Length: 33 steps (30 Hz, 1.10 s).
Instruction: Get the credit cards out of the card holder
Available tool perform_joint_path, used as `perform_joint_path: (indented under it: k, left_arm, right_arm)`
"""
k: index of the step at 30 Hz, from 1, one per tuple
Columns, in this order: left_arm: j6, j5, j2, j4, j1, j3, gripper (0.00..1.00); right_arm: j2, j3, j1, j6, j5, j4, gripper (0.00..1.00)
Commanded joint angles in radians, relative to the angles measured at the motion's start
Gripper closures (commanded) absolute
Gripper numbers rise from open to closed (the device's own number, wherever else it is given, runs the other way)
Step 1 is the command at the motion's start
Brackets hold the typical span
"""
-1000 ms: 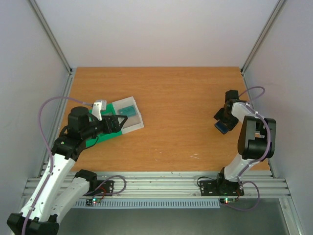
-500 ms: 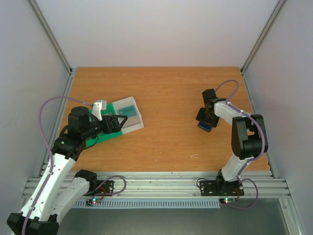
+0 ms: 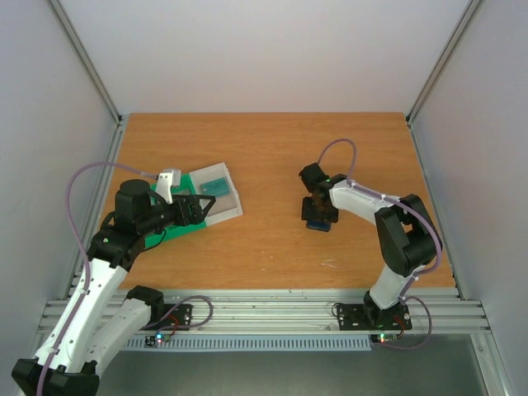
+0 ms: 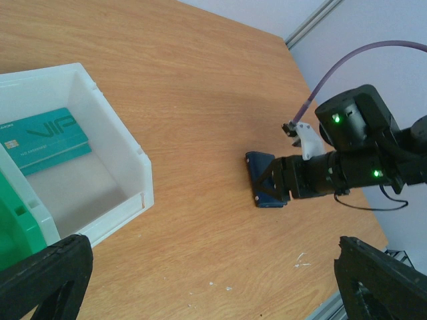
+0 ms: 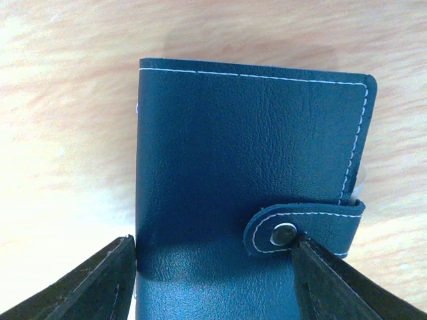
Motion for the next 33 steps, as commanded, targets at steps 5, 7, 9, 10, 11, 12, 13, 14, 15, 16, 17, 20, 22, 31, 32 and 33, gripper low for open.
perform_joint_path:
  k: [5, 7, 9, 10, 11, 12, 13, 14, 15, 16, 17, 20, 22, 31, 32, 33]
  left_arm:
    - [0.008, -0.033, 0.009, -0.017, -0.004, 0.025, 0.01]
    - [0.009, -0.031, 0.01, -0.022, -0.004, 0.025, 0.01]
    - [0.012, -0.025, 0.004, -0.024, -0.003, 0.02, 0.01]
    - [0.012, -0.026, 0.001, -0.024, -0.004, 0.016, 0.02]
    - [0.01, -0.028, -0.004, -0.024, -0.004, 0.012, 0.02]
    - [0.007, -0.029, -0.007, -0.026, -0.003, 0.008, 0.02]
    - [0.002, -0.03, -0.011, -0.028, -0.004, 0.005, 0.03]
    - [-0.005, -0.029, -0.013, -0.028, -0.004, 0.0, 0.04]
    - [-0.02, -0.024, -0.015, -0.028, -0.004, -0.004, 0.04]
    - [-0.03, -0.026, -0.014, -0.028, -0.004, -0.009, 0.04]
    - [-0.049, -0.039, -0.012, -0.034, -0.004, -0.012, 0.04]
    - [-0.119, -0.035, 0.0, -0.033, -0.004, -0.016, 0.04]
    - [-0.145, -0.015, 0.007, -0.027, -0.004, -0.018, 0.02]
    - [-0.161, 0.008, 0.011, -0.022, -0.009, -0.036, 0.02]
    - [-0.165, 0.012, 0.012, -0.018, -0.009, -0.039, 0.02]
    - [-0.167, 0.015, 0.014, -0.014, -0.011, -0.04, 0.02]
  right_arm:
    - [0.03, -0.062, 0.236, -0.002, -0.127, -0.052, 0.38]
    - [0.02, -0.053, 0.292, -0.004, -0.118, -0.064, 0.38]
    - [0.004, -0.046, 0.344, -0.006, -0.122, -0.073, 0.39]
    - [-0.006, -0.042, 0.364, -0.006, -0.123, -0.081, 0.39]
    - [-0.017, -0.037, 0.38, -0.006, -0.123, -0.091, 0.39]
    - [-0.03, -0.032, 0.393, -0.005, -0.12, -0.102, 0.39]
    - [-0.043, -0.028, 0.398, -0.001, -0.115, -0.113, 0.4]
    - [-0.058, -0.026, 0.4, 0.002, -0.11, -0.12, 0.4]
    - [-0.074, -0.025, 0.399, 0.003, -0.108, -0.13, 0.41]
    - [-0.087, -0.023, 0.4, 0.003, -0.069, -0.135, 0.47]
    - [-0.099, -0.023, 0.4, 0.002, -0.048, -0.139, 0.53]
    - [-0.115, -0.024, 0.4, 0.003, -0.005, -0.138, 0.57]
    - [-0.111, -0.024, 0.4, 0.003, -0.001, -0.13, 0.6]
    - [-0.049, -0.008, 0.4, -0.016, -0.018, -0.085, 0.72]
    - [-0.04, -0.001, 0.4, -0.016, -0.009, -0.088, 0.72]
    - [-0.03, 0.006, 0.4, -0.015, -0.003, -0.089, 0.72]
